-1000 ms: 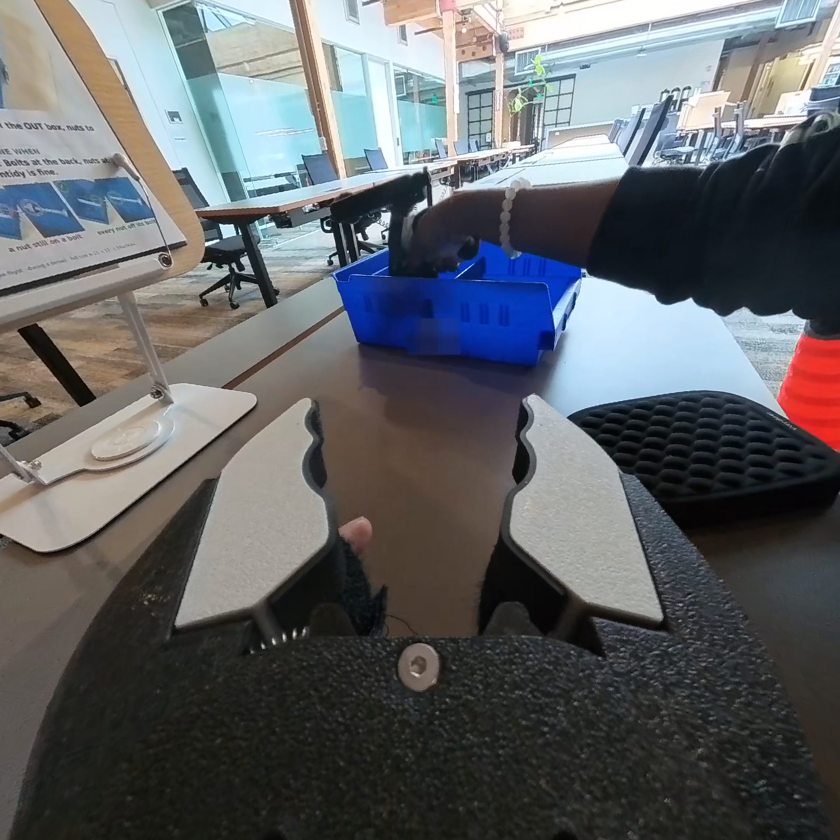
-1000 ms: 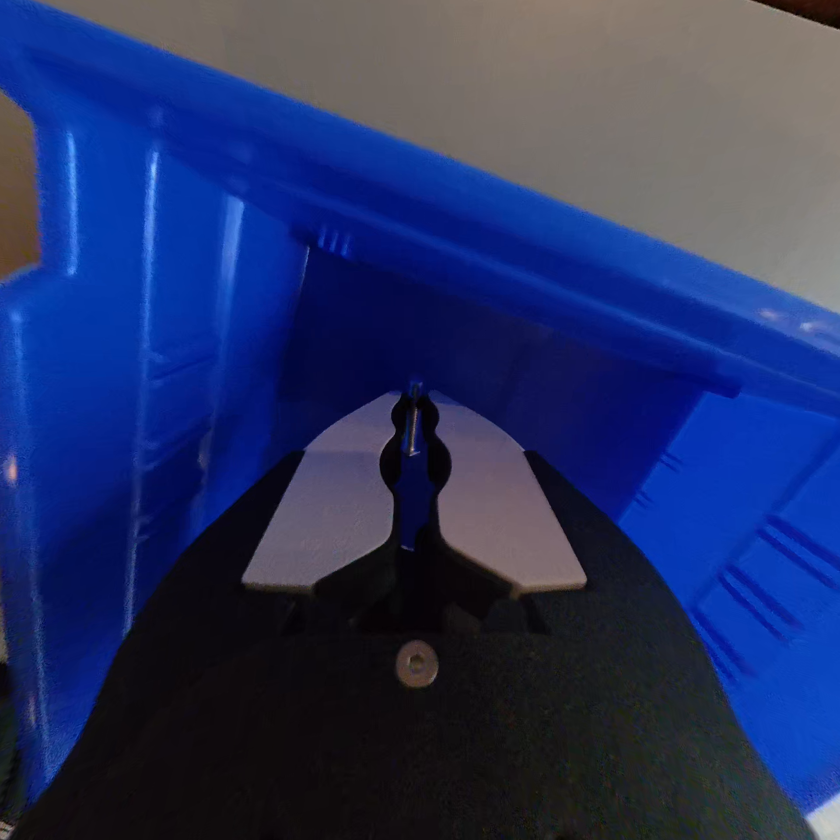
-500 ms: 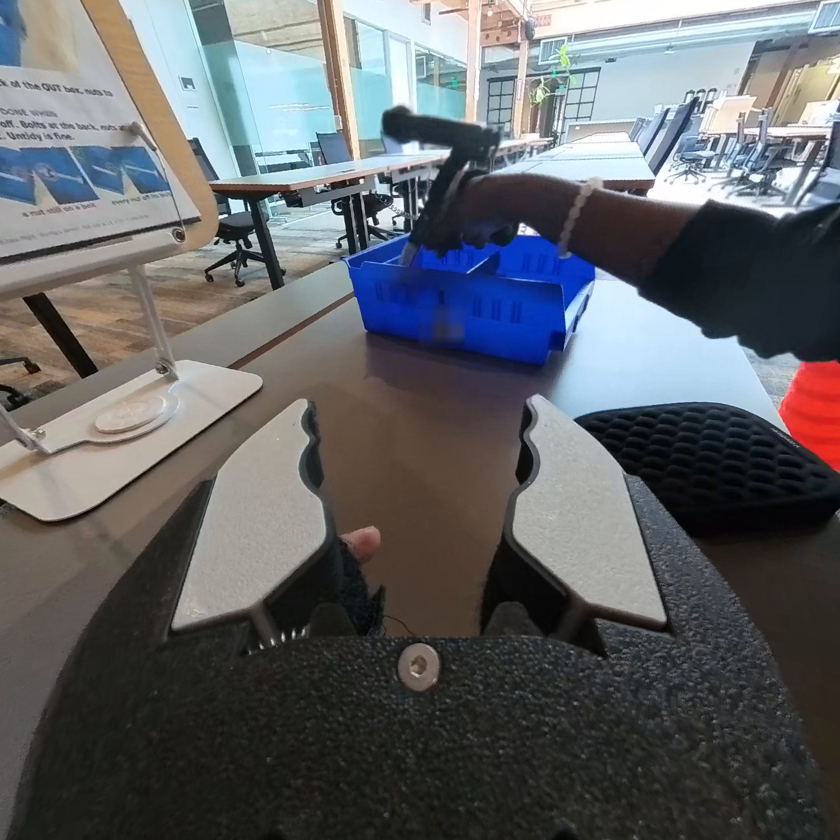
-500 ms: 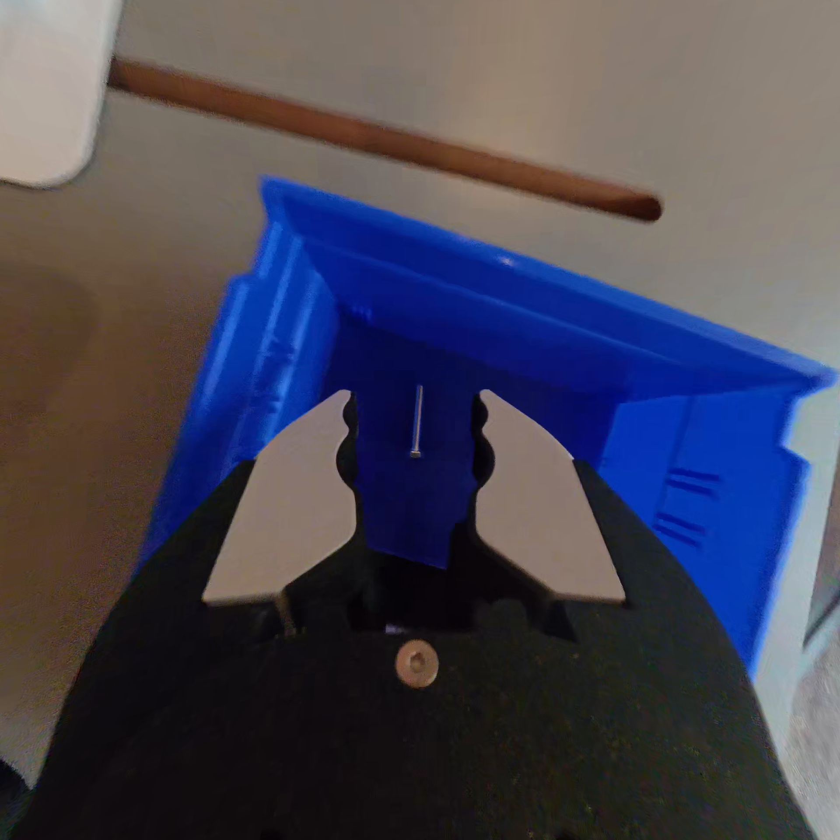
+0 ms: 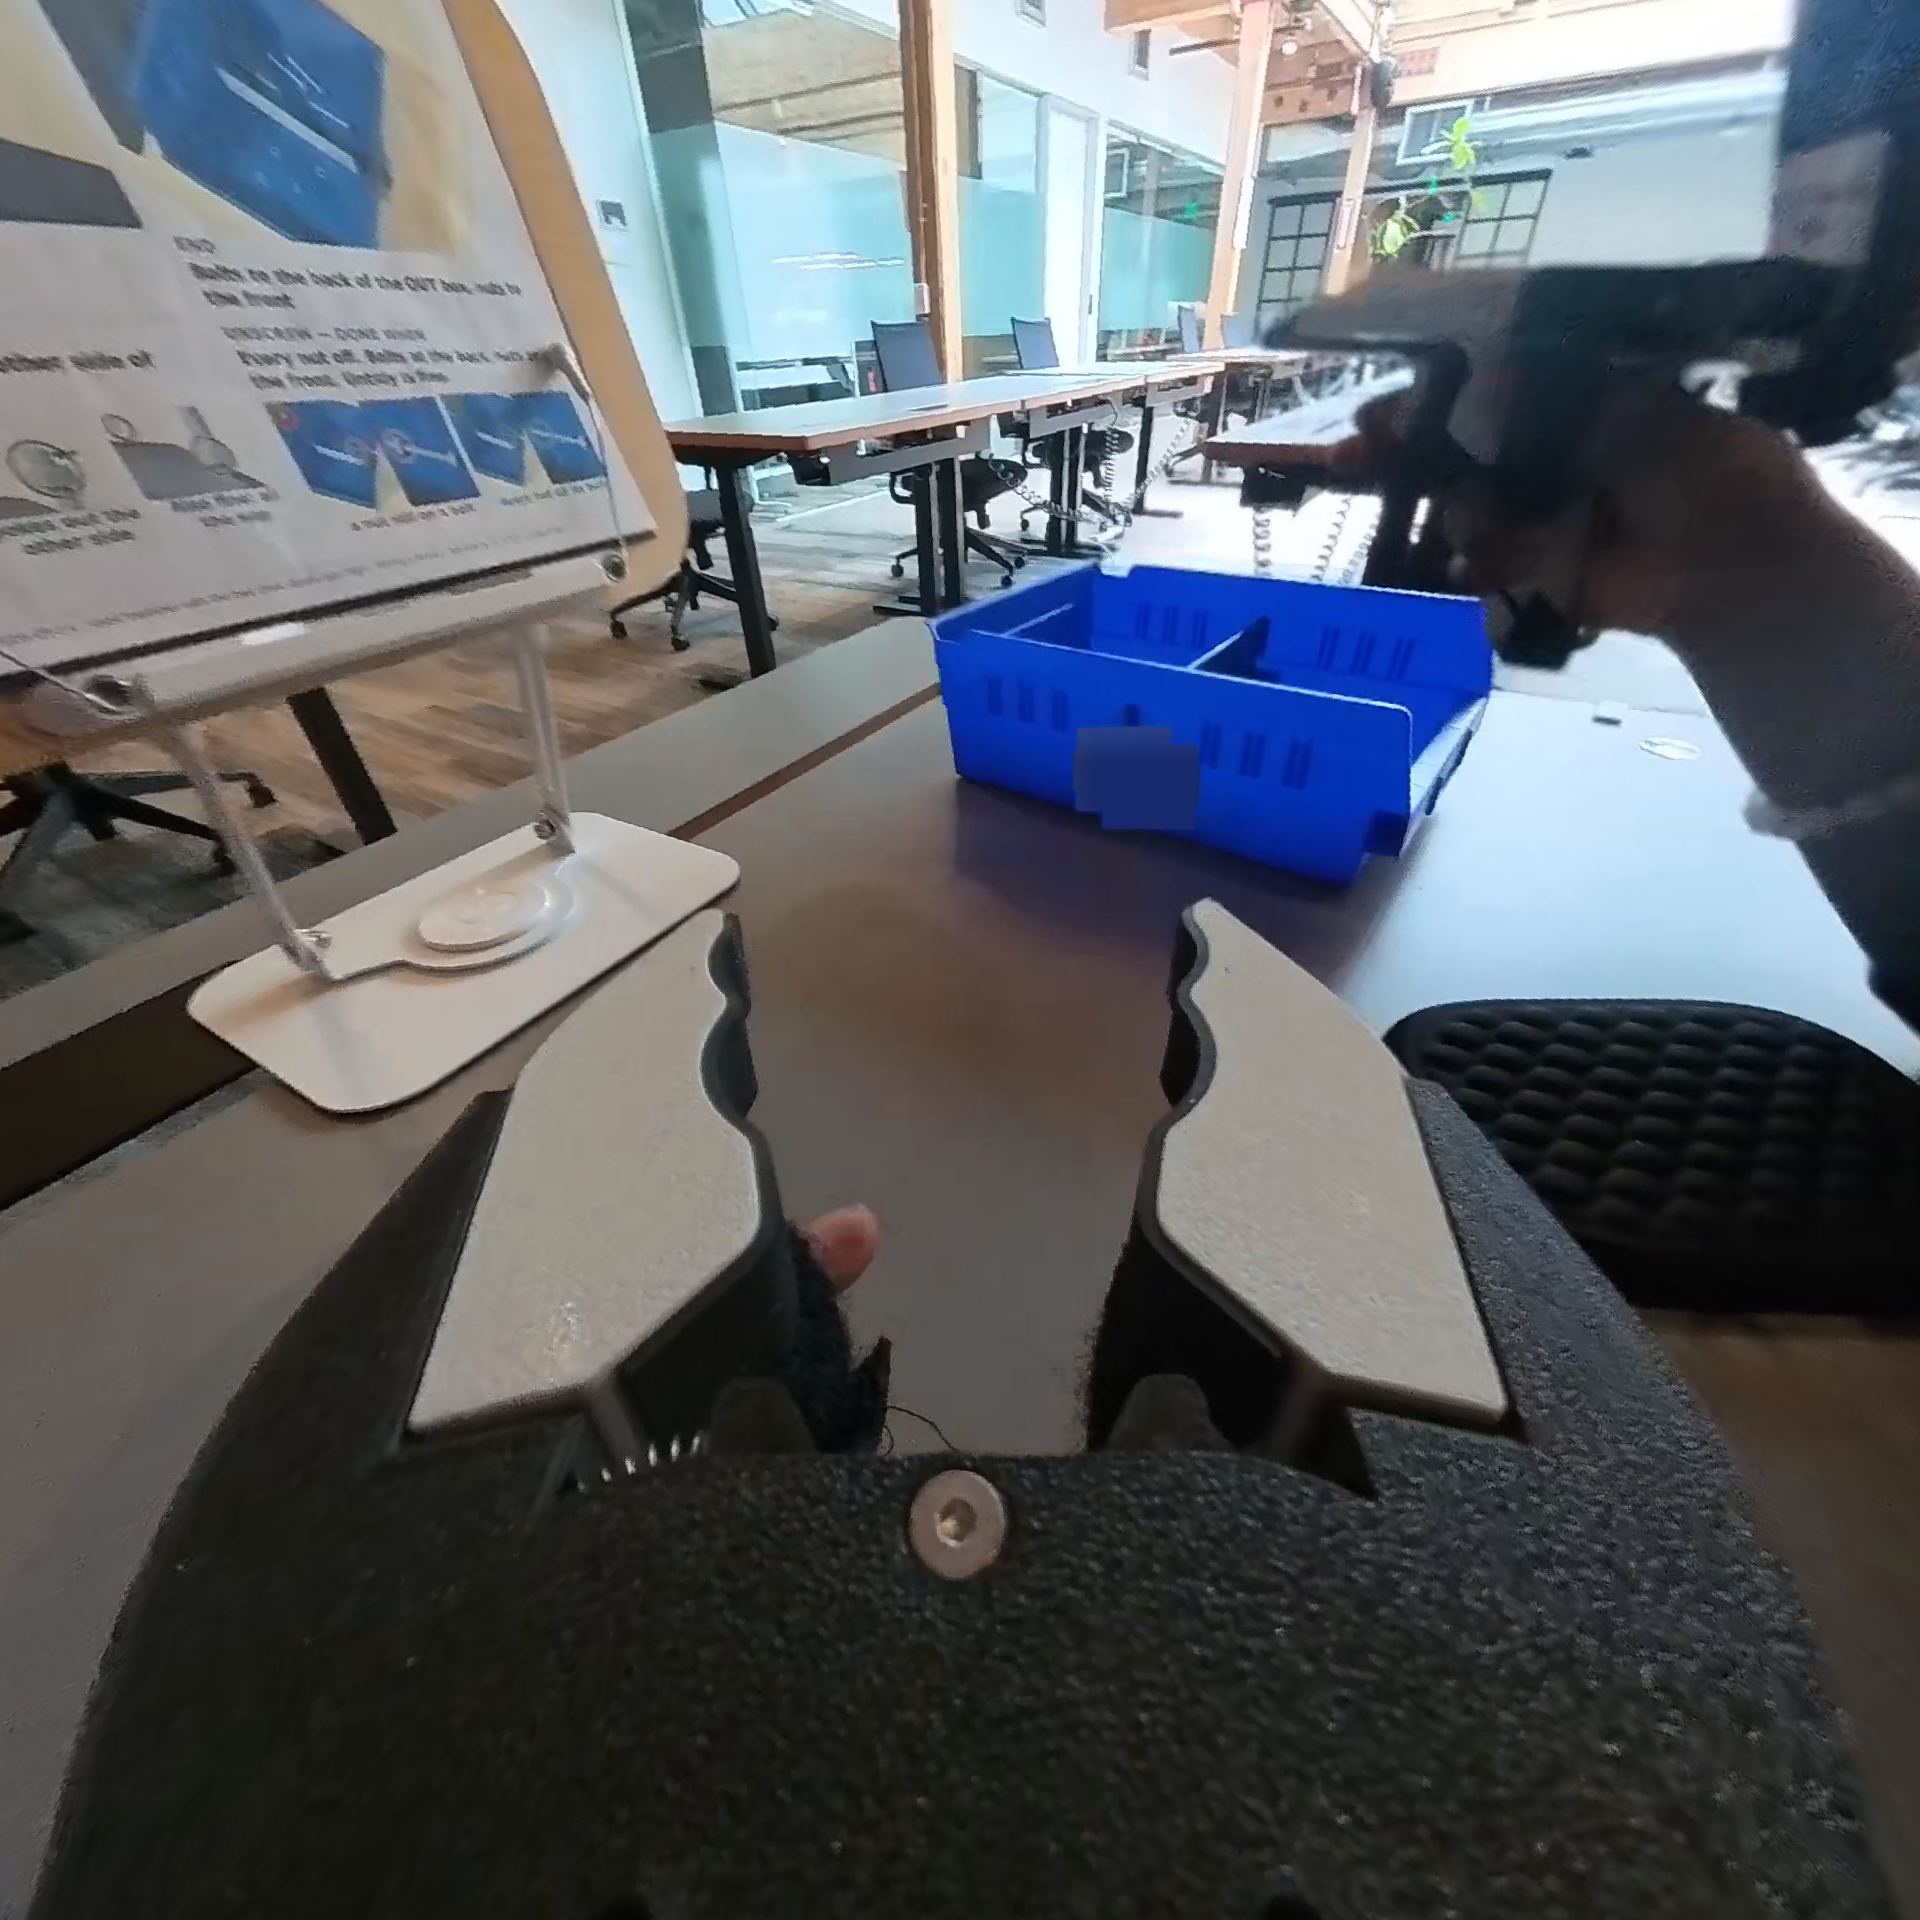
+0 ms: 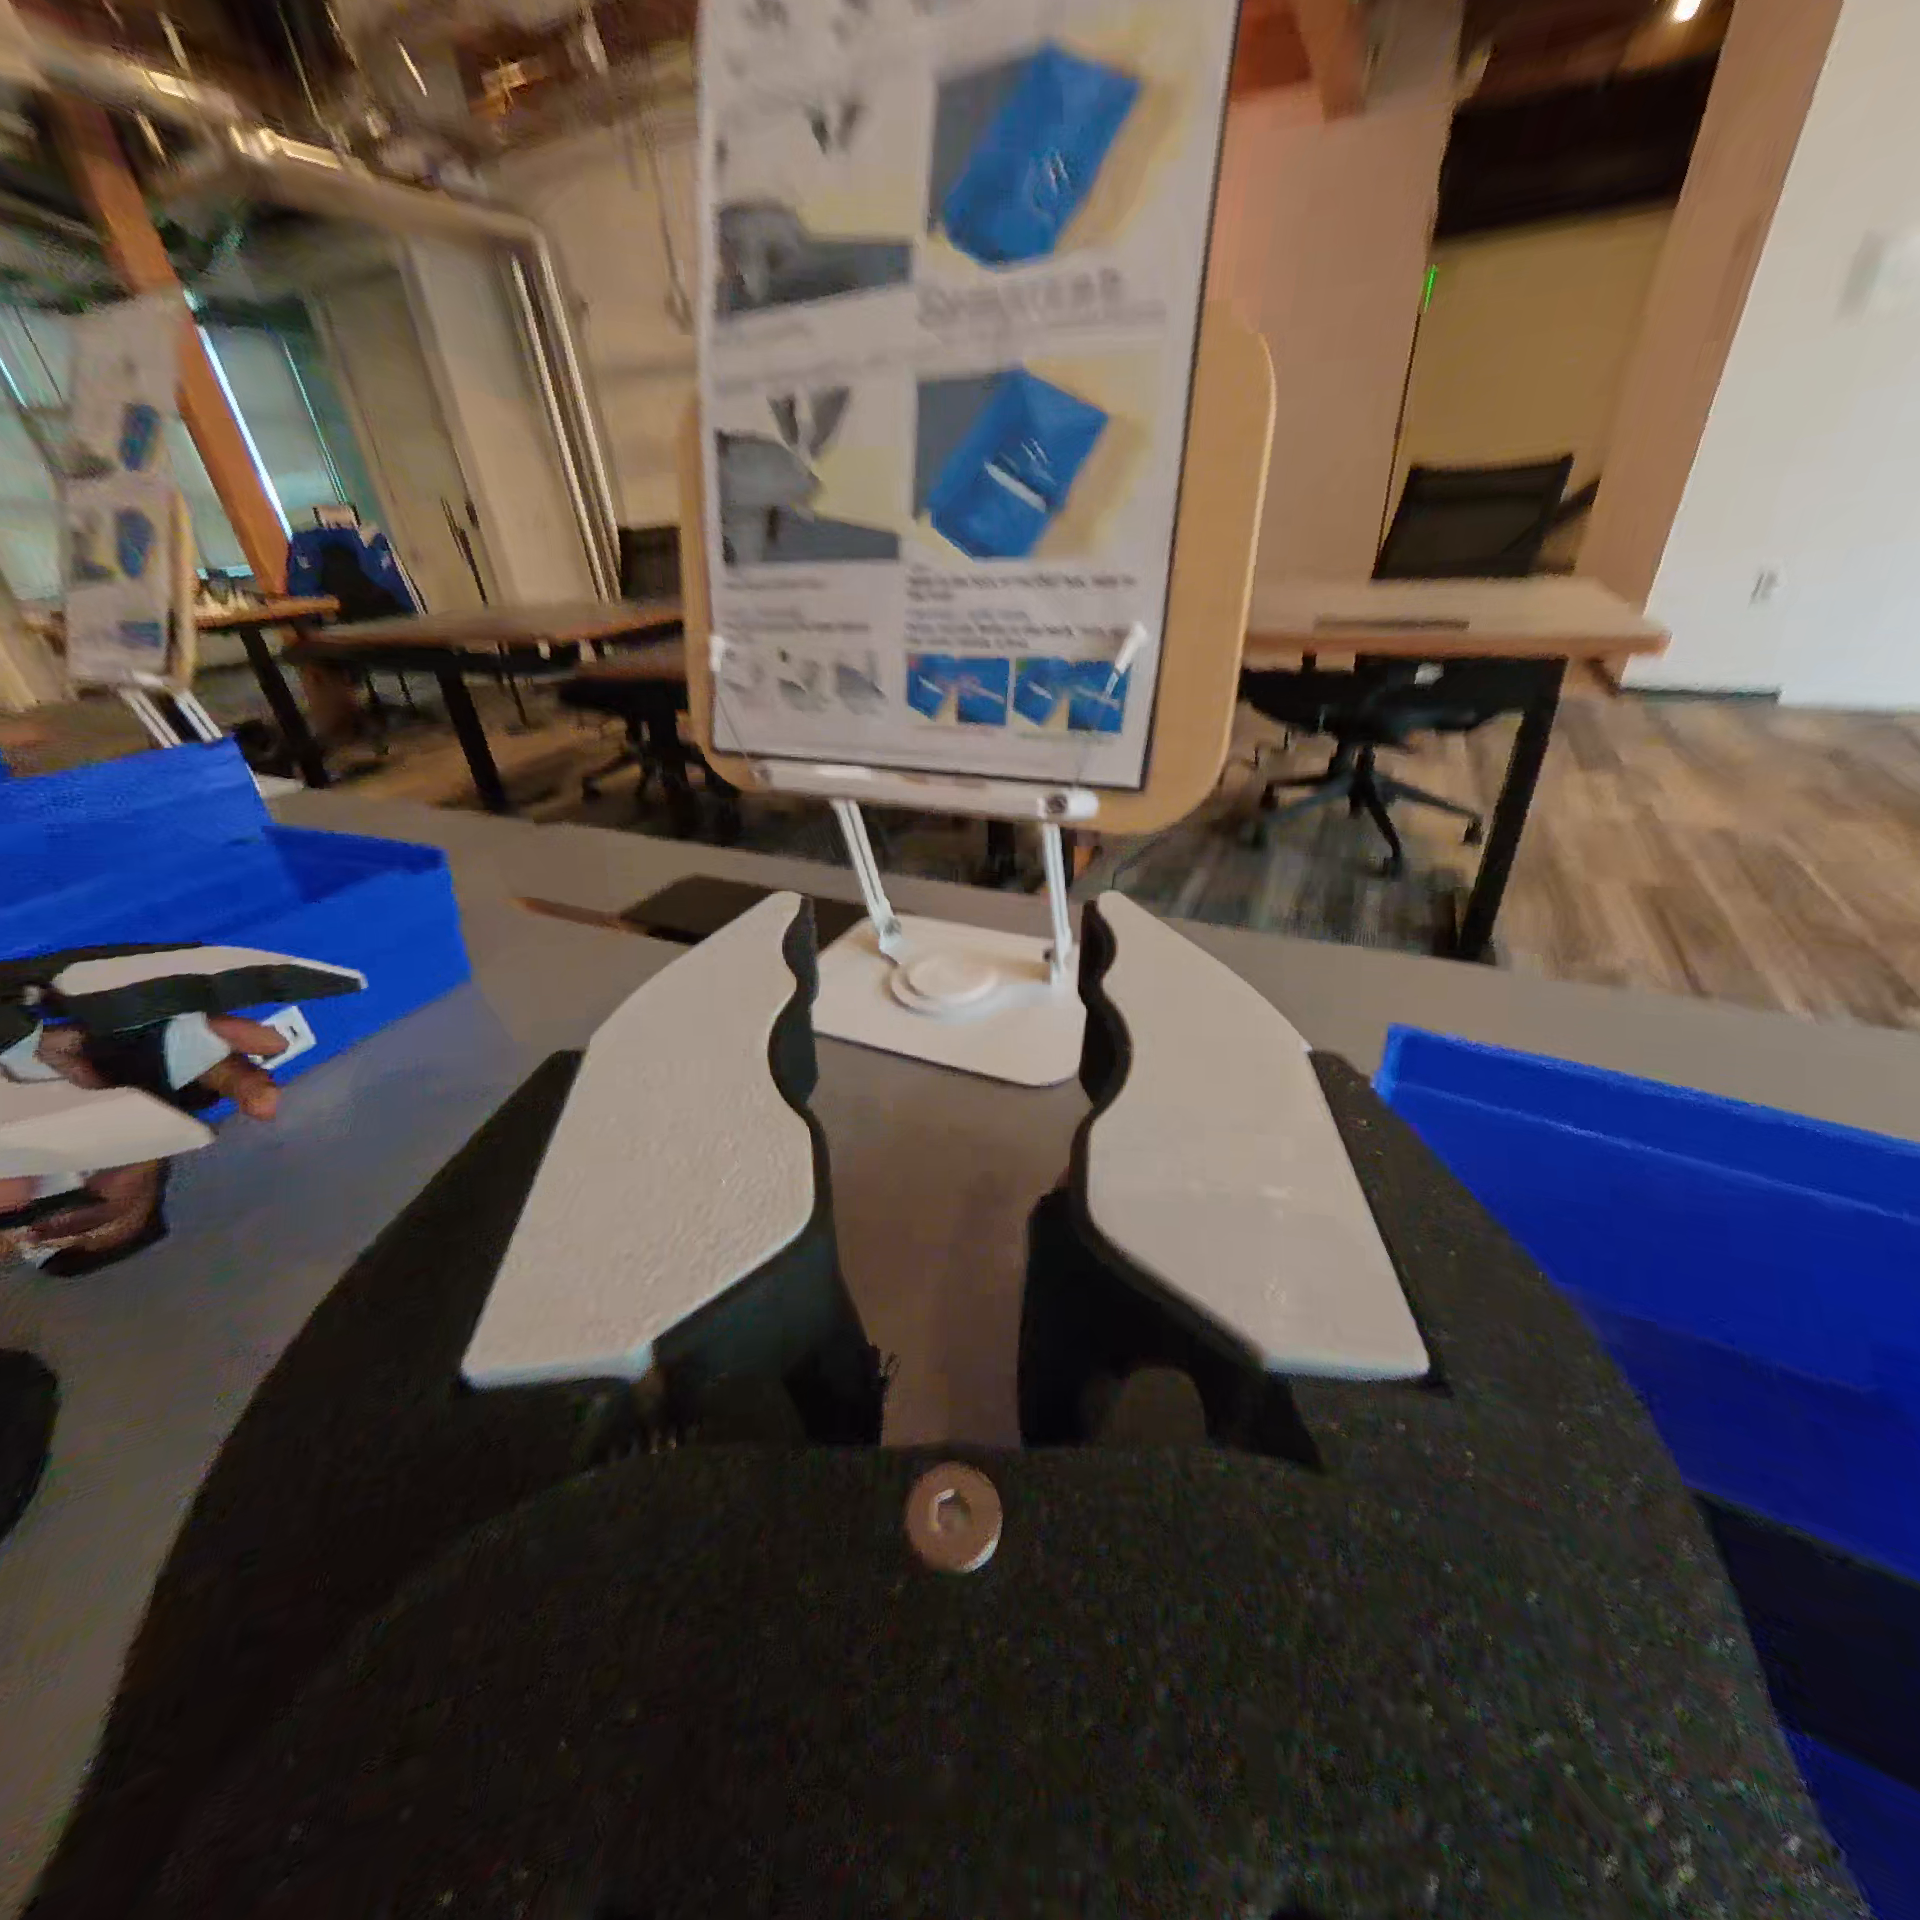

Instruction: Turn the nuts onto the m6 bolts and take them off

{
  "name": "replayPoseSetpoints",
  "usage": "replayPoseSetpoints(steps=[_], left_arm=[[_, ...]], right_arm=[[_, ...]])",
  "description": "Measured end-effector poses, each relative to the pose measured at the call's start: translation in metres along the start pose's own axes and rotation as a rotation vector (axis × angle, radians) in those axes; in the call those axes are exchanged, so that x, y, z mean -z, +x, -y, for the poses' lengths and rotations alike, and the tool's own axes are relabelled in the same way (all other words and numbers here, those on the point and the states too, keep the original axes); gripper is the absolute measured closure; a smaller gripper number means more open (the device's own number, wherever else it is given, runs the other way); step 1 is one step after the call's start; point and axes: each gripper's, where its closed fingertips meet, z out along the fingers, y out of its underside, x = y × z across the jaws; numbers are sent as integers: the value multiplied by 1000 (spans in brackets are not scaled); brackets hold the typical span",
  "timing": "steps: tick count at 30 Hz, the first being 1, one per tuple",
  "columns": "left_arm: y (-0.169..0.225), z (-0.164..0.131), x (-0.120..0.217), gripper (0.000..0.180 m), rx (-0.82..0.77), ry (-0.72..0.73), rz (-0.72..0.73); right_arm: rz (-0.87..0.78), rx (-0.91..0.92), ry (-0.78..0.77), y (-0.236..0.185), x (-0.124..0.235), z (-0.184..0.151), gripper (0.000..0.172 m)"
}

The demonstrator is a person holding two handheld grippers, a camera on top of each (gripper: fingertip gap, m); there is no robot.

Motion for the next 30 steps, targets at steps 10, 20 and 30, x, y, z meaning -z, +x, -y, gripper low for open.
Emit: replayPoseSetpoints(steps=[10,20,30], left_arm=[[-94,38,99,107,39,-132,355],[-260,-31,249,118,405,-508,784],[-297,-140,274,127,581,-939,848]], right_arm=[[-126,168,181,-24,17,-7,133],[-103,184,164,-29,17,-11,133],[-109,189,155,-26,18,-12,132]])
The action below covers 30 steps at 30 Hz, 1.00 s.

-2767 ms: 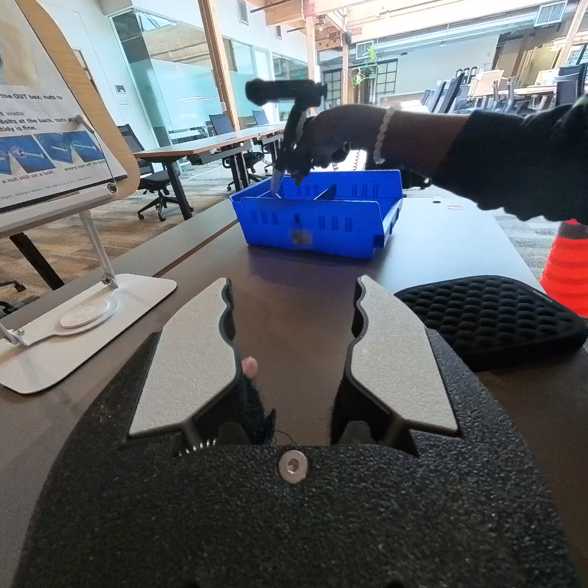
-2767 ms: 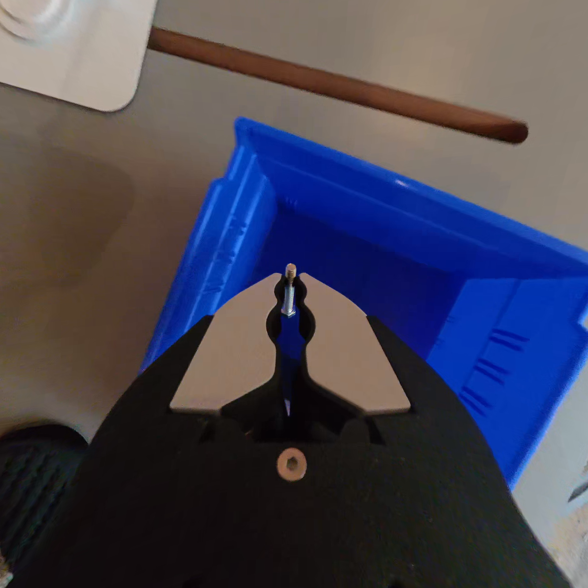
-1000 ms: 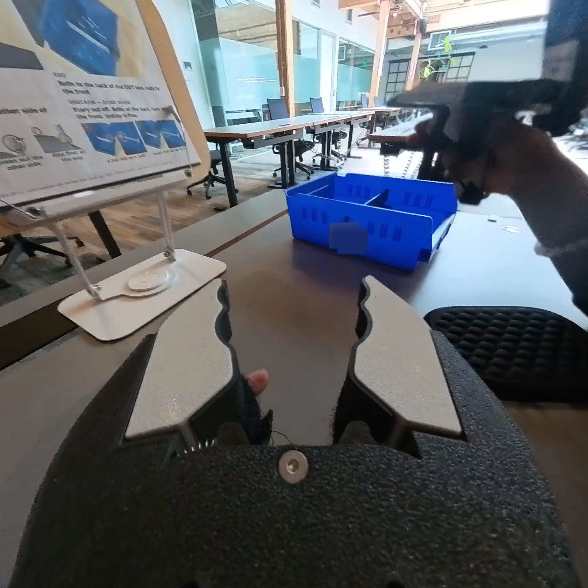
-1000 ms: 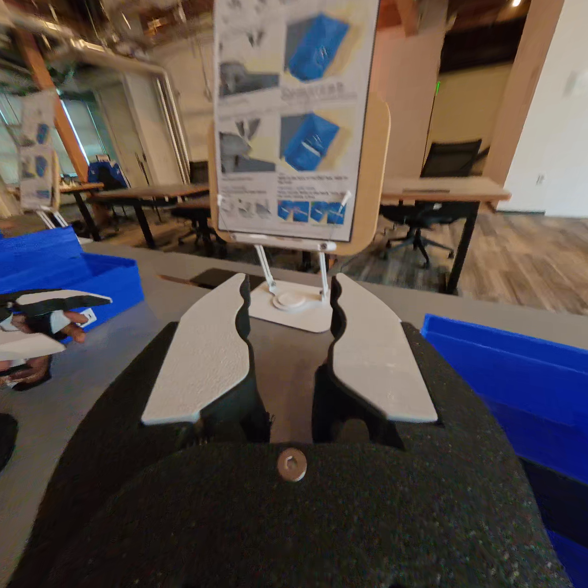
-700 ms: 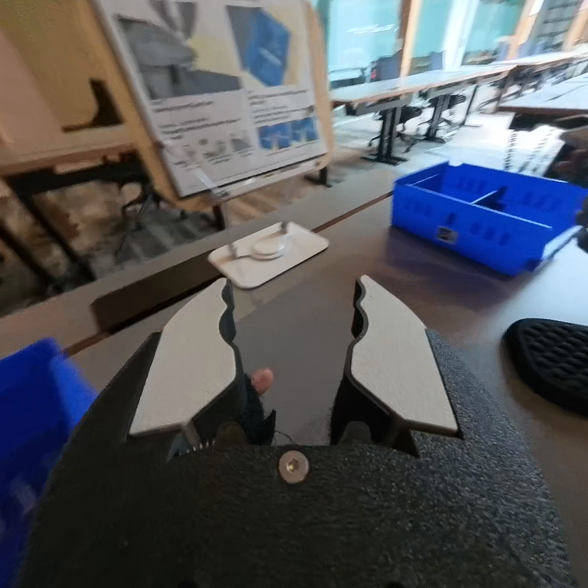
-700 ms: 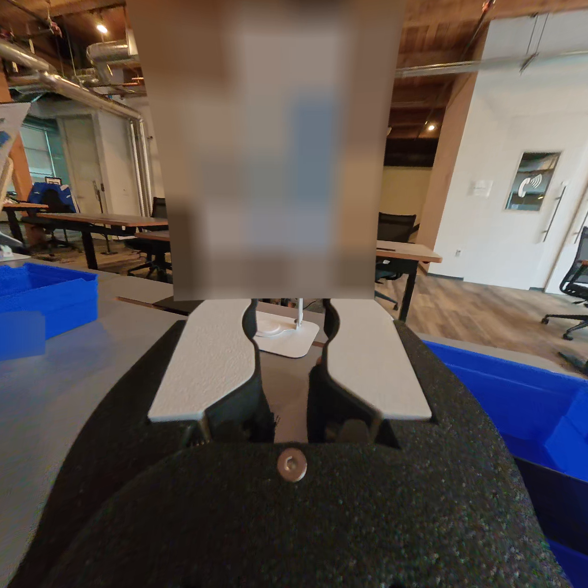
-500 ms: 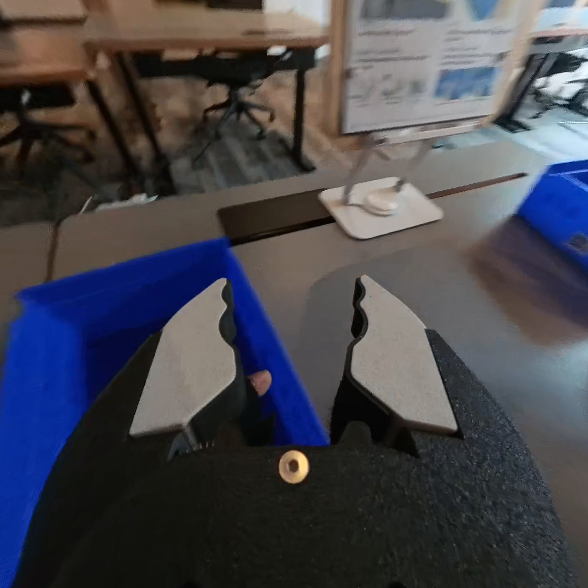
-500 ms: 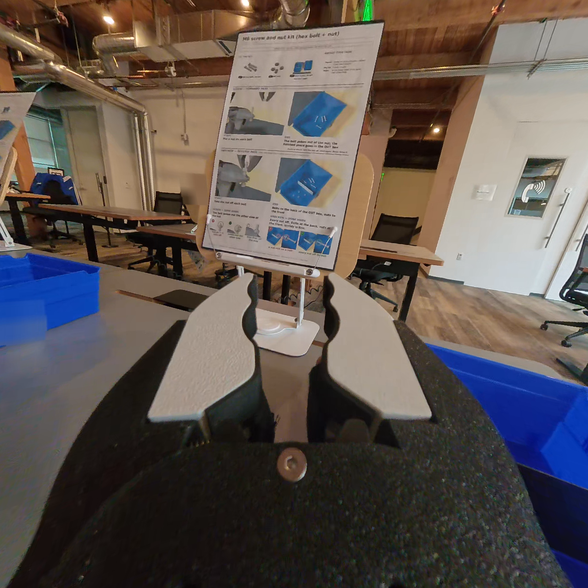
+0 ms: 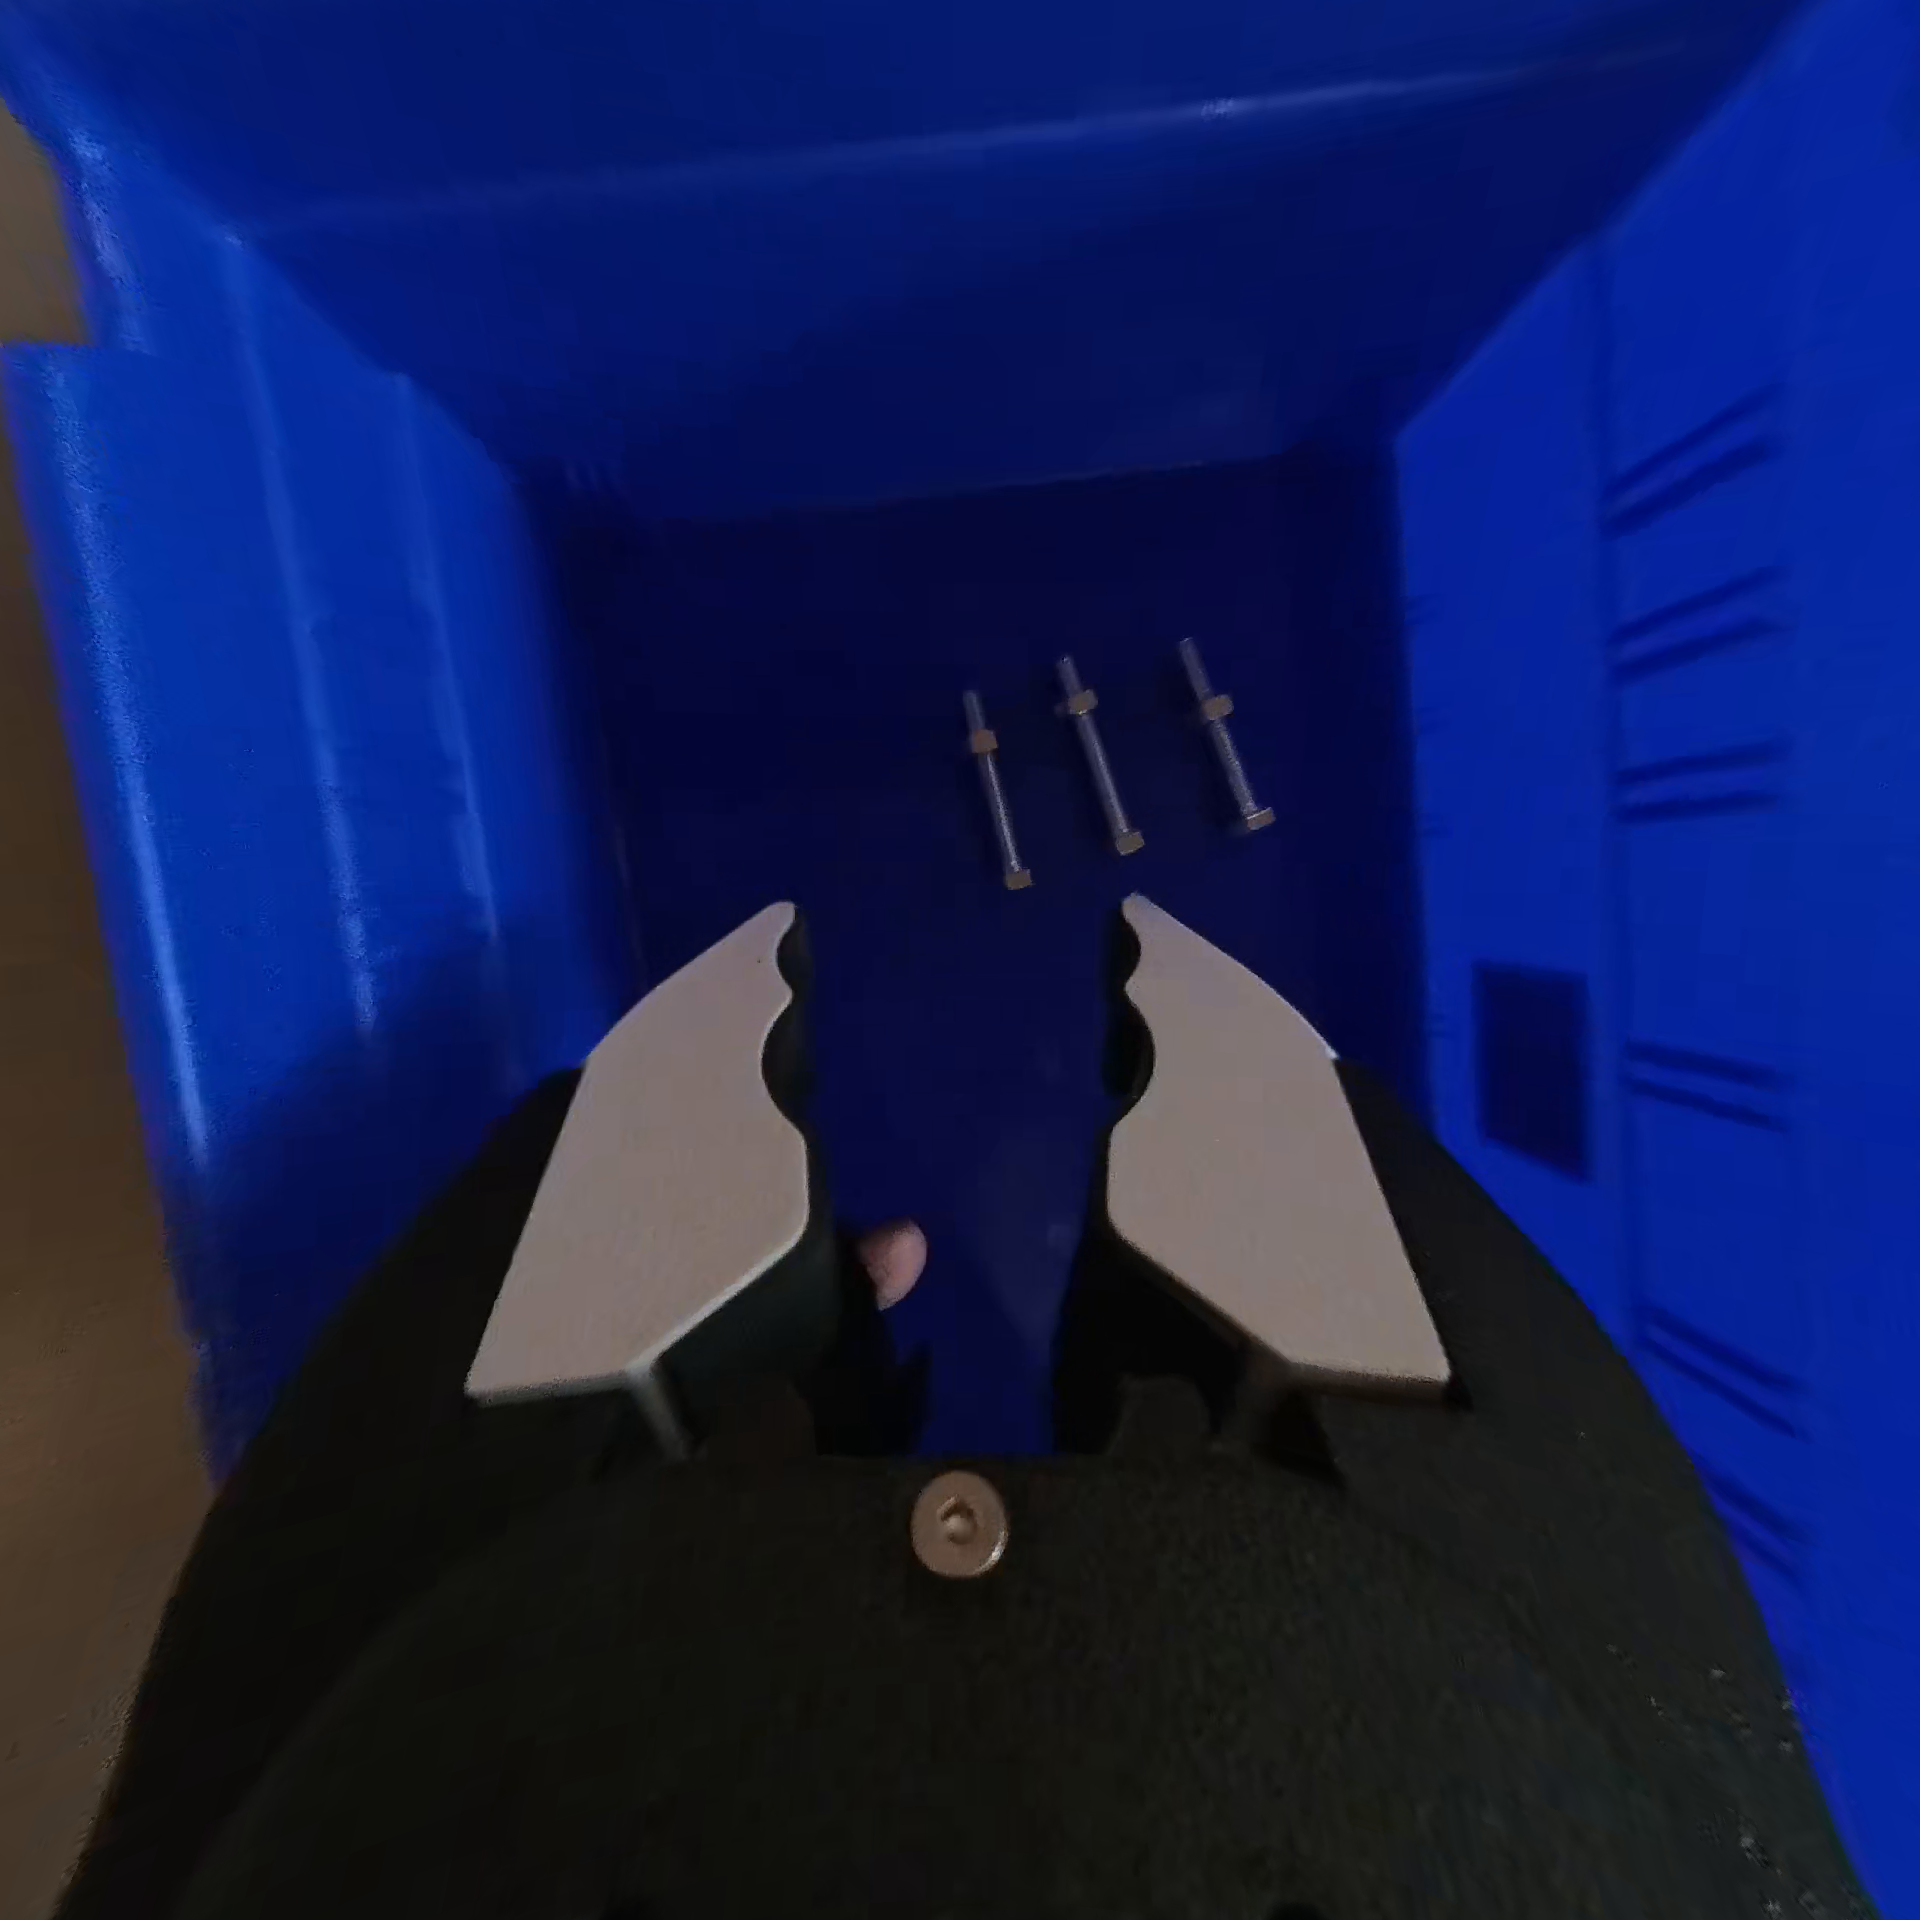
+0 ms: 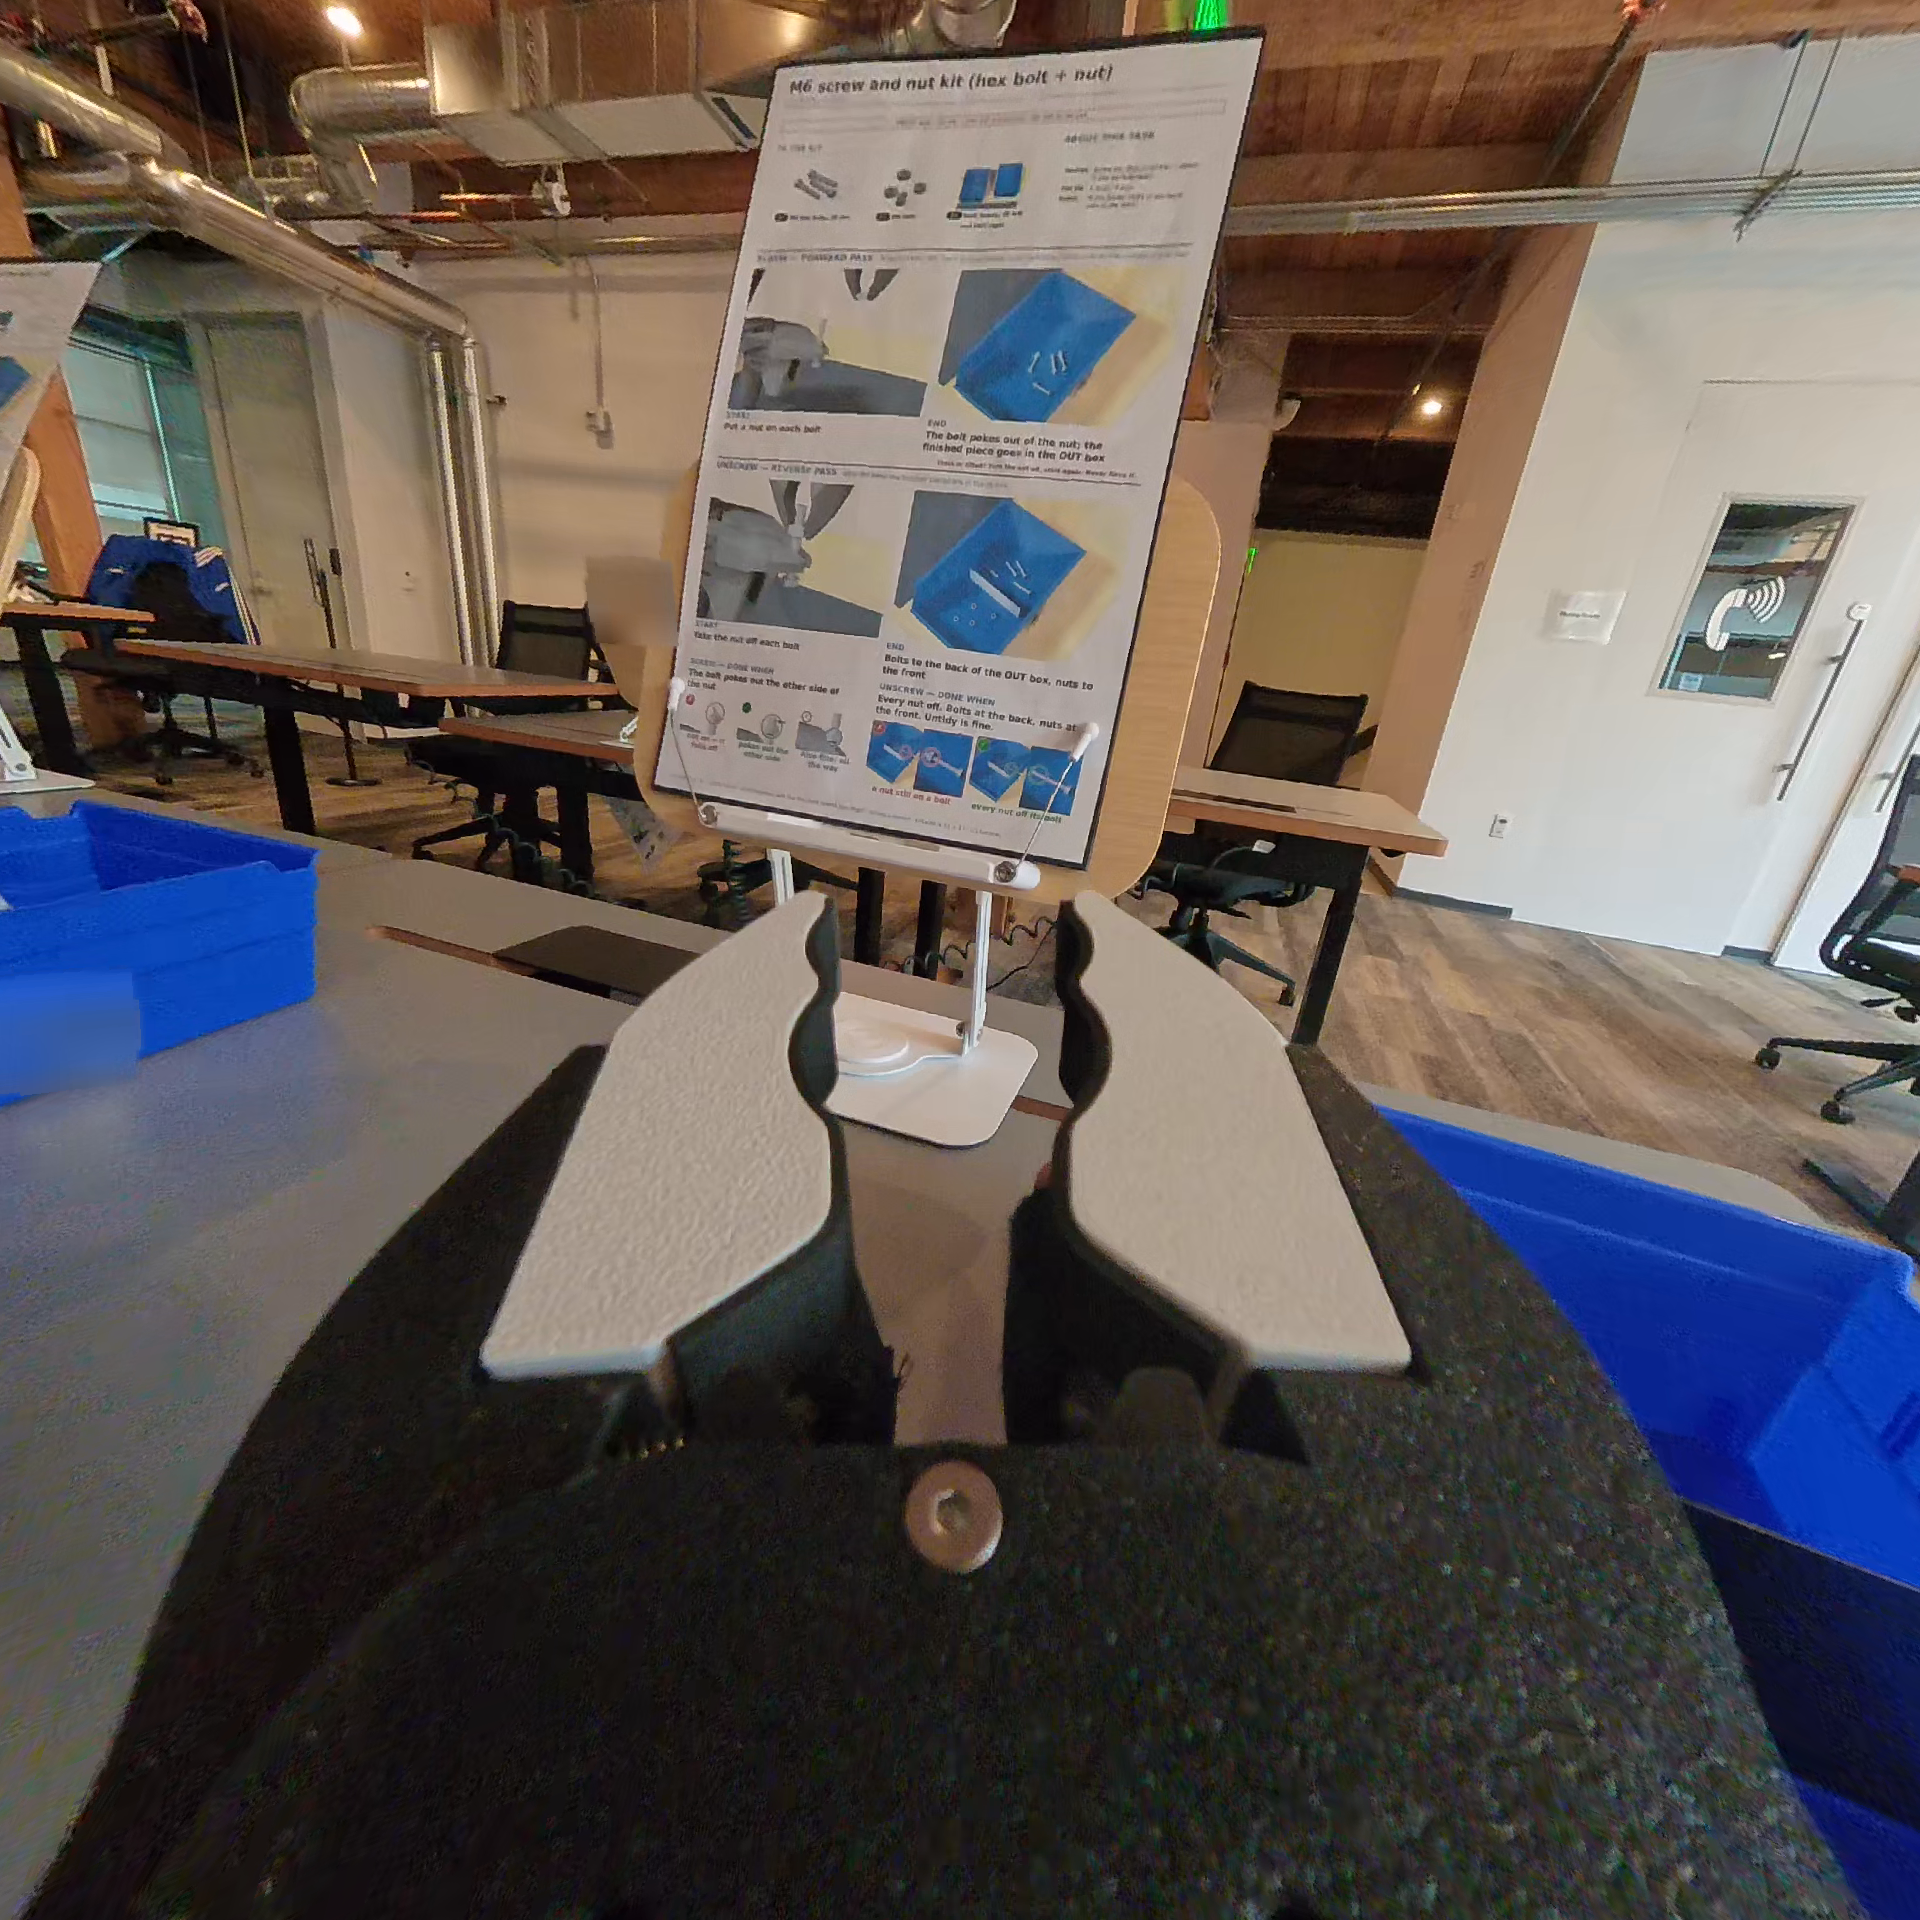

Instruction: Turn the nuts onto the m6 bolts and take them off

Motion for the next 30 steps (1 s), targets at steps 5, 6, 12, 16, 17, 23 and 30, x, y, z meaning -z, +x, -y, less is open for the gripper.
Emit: replayPoseSetpoints(steps=[5,6,12,16,17,23,30], left_arm=[[6,0,-17,130,4,-69,-27],[7,0,-19,133,4,-76,-29],[10,-2,-30,137,-4,-128,-40],[11,-6,-35,138,-13,-160,-49],[12,-5,-36,138,-11,-157,-52],[8,-10,-40,143,-23,-186,-28],[6,-10,-41,155,-29,-181,-10]], right_arm=[[-7,11,-6,1,0,-1,132],[-11,16,-6,1,0,-1,132],[-17,26,-14,3,-1,-3,132],[-18,27,-11,3,-1,-2,132],[-19,27,-11,3,-1,-2,132],[-20,30,-12,4,-1,-3,132],[-27,33,-18,5,-2,-4,131]])
